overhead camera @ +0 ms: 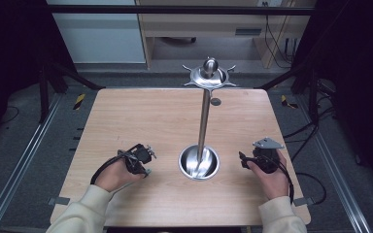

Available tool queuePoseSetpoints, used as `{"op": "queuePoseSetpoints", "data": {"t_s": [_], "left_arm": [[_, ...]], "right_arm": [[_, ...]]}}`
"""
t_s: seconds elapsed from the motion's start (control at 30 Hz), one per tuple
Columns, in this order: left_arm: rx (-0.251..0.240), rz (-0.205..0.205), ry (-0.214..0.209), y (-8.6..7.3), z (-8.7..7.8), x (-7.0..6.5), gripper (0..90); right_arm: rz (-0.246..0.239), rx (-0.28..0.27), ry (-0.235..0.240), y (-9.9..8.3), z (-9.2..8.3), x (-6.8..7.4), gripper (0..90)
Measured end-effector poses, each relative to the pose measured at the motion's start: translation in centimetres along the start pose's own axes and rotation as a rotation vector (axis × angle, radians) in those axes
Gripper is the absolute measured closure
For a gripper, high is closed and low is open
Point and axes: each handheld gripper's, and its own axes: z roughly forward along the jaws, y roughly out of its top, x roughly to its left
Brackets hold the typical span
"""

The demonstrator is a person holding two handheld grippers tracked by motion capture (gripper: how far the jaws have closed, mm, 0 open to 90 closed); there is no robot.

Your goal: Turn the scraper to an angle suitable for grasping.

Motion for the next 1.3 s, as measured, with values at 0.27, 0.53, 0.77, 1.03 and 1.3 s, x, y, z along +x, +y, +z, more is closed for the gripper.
{"op": "queuePoseSetpoints", "data": {"t_s": [0.27, 0.53, 0.77, 1.03, 1.3], "left_arm": [[-0.062, -0.008, 0.023, -0.5, -1.8, -0.1, 74.3], [-0.281, -0.034, 0.052, -2.3, -7.4, -0.2, 74.6], [-0.441, -0.056, 0.092, -3.0, -11.4, -0.7, 74.7], [-0.552, -0.043, 0.117, -2.6, -14.1, -1.5, 74.7], [-0.622, -0.029, 0.125, -1.6, -15.7, -2.3, 74.7]], "right_arm": [[0.014, -0.001, -0.001, 0.0, -0.1, -0.1, 23.2], [0.005, 0.003, -0.004, 0.0, -0.1, -0.1, 23.1], [0.002, 0.001, -0.003, 0.0, -0.1, 0.0, 23.1], [0.002, -0.005, -0.001, 0.0, 0.0, 0.0, 20.1], [0.028, -0.010, 0.004, 0.1, -0.1, -0.1, 11.3]]}}
